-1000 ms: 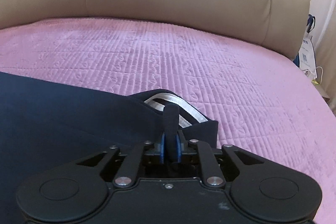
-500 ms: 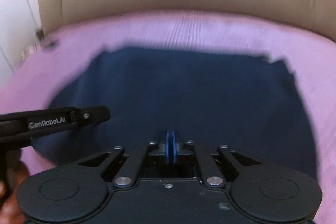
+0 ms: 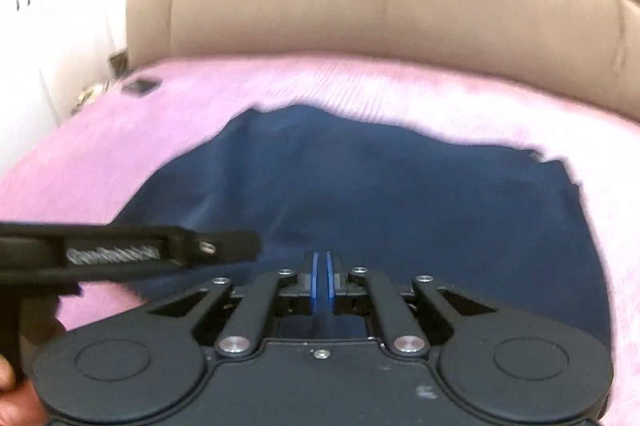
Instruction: Fold large clothes
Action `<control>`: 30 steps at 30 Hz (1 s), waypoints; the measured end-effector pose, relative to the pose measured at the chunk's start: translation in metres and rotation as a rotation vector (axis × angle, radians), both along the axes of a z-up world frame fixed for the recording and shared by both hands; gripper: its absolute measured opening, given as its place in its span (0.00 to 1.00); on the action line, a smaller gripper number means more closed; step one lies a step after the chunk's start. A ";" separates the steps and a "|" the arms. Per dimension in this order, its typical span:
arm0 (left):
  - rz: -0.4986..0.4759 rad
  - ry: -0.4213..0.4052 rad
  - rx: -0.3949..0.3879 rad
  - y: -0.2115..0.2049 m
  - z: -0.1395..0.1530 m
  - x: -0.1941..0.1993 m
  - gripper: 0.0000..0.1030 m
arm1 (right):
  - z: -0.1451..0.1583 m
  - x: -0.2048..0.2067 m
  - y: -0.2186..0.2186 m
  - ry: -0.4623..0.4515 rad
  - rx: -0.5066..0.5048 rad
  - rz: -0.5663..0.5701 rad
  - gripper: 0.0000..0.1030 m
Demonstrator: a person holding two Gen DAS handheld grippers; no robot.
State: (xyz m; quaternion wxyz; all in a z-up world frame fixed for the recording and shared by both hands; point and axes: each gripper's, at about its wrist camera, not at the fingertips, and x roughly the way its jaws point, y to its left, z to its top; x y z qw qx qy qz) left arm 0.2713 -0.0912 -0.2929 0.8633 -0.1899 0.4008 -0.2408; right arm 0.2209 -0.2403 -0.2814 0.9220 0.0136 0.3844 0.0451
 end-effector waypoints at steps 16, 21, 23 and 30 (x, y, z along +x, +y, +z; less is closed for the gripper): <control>0.589 0.205 -0.167 0.136 -0.042 -0.047 0.60 | -0.003 -0.006 -0.006 0.010 0.025 -0.033 0.03; 0.601 0.207 -0.330 0.150 -0.064 -0.035 0.76 | -0.012 -0.002 -0.007 0.008 0.044 -0.038 0.03; 0.581 0.187 -0.366 0.148 -0.069 -0.024 0.78 | -0.013 -0.003 -0.012 0.011 0.067 -0.044 0.03; 0.588 0.116 -0.403 0.118 -0.075 0.024 0.76 | -0.012 0.003 -0.008 -0.001 0.063 -0.055 0.03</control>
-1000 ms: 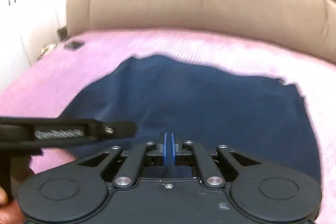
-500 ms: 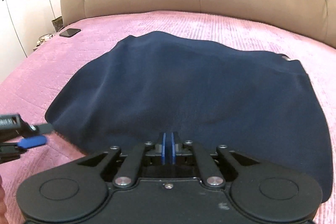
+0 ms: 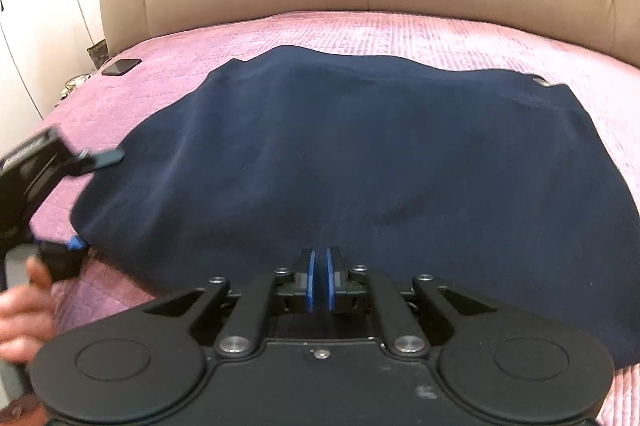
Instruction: Fold large clothes
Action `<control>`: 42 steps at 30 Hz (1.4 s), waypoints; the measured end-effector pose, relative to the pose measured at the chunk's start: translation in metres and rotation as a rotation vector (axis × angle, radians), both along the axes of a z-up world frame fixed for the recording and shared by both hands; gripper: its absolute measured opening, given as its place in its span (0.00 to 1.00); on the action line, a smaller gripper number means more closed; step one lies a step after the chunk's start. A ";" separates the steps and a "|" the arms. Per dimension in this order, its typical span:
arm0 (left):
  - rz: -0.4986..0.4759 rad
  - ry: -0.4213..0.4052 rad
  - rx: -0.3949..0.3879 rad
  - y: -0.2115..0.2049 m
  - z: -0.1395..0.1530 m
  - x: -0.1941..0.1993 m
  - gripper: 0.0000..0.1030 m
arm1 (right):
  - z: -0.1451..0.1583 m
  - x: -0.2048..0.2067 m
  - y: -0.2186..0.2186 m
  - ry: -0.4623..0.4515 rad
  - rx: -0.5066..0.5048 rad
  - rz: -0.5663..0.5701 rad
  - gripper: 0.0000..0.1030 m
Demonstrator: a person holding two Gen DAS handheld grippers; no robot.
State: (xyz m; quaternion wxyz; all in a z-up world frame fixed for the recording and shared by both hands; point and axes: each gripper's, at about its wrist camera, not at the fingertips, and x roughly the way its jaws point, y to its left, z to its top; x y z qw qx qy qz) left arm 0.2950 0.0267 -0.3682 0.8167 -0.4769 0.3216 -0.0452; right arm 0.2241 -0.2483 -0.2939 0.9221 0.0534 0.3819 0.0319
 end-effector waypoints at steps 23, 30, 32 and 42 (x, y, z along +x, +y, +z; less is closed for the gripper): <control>-0.786 -0.521 0.289 -0.211 0.136 -0.009 0.06 | -0.042 -0.017 -0.122 0.070 0.705 -0.286 0.00; -1.031 -0.429 0.536 -0.298 0.090 -0.023 0.06 | -0.009 -0.073 -0.230 -0.062 0.488 -0.494 0.19; -1.078 -0.400 0.616 -0.314 0.071 -0.029 0.06 | -0.006 -0.074 -0.251 -0.071 0.482 -0.497 0.25; -1.031 -0.430 0.604 -0.299 0.078 -0.043 0.06 | 0.000 0.002 -0.274 -0.082 0.561 -0.325 0.84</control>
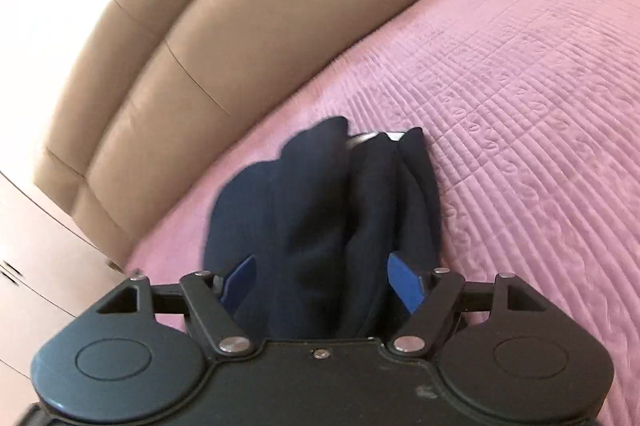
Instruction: Fold large clothes
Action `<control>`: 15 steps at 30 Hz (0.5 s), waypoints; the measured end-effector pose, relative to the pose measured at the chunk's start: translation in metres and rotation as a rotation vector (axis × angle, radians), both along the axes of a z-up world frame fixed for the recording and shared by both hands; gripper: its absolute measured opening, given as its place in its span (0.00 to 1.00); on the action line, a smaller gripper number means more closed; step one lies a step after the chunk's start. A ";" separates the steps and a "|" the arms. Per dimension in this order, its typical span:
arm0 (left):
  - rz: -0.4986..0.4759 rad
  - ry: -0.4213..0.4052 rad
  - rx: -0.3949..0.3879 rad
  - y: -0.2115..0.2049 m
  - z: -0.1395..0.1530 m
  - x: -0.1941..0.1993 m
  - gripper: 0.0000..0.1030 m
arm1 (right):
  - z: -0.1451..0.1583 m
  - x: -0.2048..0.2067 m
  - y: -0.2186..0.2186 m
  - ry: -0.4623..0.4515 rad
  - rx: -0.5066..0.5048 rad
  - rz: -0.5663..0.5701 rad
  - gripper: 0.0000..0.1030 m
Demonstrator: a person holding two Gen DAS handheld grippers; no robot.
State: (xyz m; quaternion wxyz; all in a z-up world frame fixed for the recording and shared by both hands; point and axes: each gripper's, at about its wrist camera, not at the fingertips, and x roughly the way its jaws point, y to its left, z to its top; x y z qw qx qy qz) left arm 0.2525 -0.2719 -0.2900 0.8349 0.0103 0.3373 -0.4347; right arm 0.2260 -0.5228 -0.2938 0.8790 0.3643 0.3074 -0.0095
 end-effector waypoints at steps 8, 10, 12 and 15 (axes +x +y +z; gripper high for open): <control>0.018 0.043 -0.058 0.009 -0.002 -0.009 0.06 | -0.028 0.047 -0.020 0.002 0.334 0.086 0.86; 0.014 0.038 -0.055 0.003 0.002 -0.007 0.06 | -0.026 0.057 -0.019 -0.008 0.349 0.094 0.83; 0.011 0.038 -0.078 -0.002 0.007 -0.006 0.06 | -0.010 0.061 -0.012 0.022 0.224 0.097 0.24; -0.014 0.009 -0.092 -0.016 0.024 -0.008 0.06 | 0.024 0.052 -0.006 -0.025 0.047 0.102 0.21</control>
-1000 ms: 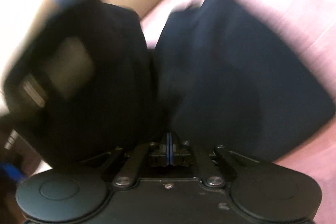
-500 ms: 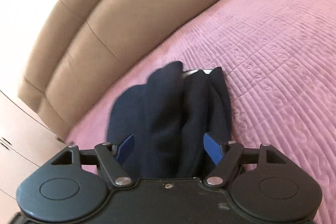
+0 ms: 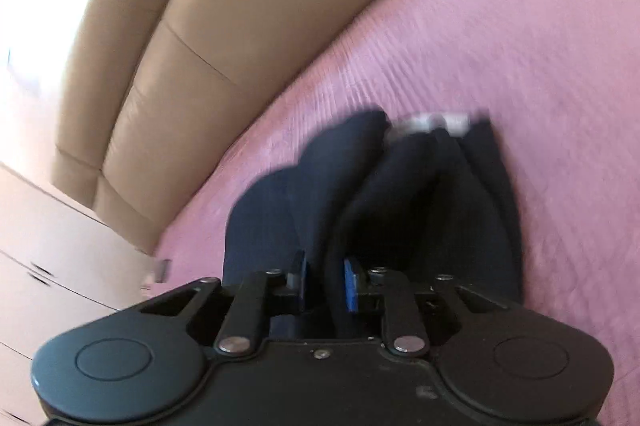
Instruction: Fold large clothes
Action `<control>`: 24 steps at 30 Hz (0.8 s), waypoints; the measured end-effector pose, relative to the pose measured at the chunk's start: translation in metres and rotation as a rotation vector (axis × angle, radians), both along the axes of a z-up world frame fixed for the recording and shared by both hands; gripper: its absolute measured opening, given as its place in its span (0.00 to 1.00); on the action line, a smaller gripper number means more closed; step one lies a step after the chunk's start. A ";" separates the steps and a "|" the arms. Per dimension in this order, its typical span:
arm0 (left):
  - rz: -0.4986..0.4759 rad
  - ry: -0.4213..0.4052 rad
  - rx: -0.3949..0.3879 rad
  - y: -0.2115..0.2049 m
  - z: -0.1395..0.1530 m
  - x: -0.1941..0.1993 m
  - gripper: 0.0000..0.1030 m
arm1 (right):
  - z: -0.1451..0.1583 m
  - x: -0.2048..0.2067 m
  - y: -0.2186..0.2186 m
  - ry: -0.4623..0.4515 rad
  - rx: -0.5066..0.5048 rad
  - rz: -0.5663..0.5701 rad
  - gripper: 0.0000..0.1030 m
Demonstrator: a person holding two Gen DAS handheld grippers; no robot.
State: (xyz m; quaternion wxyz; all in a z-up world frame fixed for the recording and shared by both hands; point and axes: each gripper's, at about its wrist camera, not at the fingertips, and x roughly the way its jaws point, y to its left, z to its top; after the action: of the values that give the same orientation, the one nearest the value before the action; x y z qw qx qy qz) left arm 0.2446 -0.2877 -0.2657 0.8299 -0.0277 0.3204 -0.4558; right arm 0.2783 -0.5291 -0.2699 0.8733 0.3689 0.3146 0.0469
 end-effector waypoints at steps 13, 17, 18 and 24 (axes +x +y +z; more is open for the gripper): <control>-0.169 0.068 0.041 -0.036 -0.040 -0.008 0.54 | -0.041 -0.014 -0.019 0.131 -0.107 -0.149 0.60; -0.250 0.206 -0.062 0.006 -0.023 -0.009 0.46 | 0.003 -0.060 -0.017 0.073 -0.241 -0.168 0.66; -0.245 0.222 -0.097 0.019 -0.017 -0.007 0.46 | 0.014 -0.072 -0.012 0.057 -0.290 -0.156 0.66; 0.007 0.164 -0.220 0.079 0.010 0.032 0.40 | 0.040 -0.128 0.084 -0.016 -0.573 0.025 0.24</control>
State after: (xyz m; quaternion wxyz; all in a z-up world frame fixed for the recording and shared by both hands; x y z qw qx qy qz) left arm 0.2766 -0.2091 -0.2554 0.7945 -0.1570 0.3352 -0.4815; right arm 0.1501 -0.4450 -0.2295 0.9438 0.1030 0.3125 -0.0303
